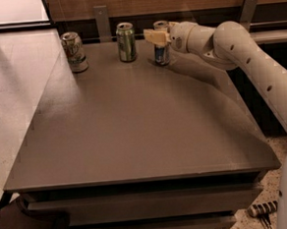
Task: Move redbull can near green can
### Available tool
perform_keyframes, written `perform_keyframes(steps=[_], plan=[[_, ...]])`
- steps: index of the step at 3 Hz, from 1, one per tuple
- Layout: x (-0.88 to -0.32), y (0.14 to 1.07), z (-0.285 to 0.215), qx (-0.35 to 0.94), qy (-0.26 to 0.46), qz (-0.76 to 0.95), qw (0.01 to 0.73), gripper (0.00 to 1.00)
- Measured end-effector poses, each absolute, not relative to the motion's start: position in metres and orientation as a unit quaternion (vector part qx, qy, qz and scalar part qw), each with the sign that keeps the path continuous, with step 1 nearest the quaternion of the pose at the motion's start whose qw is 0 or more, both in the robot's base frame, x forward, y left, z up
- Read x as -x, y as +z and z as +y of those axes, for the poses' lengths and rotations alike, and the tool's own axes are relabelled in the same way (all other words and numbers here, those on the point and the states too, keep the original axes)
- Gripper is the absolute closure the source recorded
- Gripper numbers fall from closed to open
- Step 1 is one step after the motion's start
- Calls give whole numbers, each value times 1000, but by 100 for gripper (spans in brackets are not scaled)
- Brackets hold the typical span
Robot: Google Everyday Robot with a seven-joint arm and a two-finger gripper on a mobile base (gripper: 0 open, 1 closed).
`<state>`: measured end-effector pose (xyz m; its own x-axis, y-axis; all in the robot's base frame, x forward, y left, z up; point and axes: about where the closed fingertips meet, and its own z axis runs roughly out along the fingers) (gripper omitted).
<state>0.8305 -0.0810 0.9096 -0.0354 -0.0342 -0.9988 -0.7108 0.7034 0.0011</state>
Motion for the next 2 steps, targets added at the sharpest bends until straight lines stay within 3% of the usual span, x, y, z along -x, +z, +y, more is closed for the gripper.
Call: perform_keyframes(steps=[1,2], plan=[[-830,899,-81,266,272,669,638,100],[-830,904,-81,266,272,669,638,83]])
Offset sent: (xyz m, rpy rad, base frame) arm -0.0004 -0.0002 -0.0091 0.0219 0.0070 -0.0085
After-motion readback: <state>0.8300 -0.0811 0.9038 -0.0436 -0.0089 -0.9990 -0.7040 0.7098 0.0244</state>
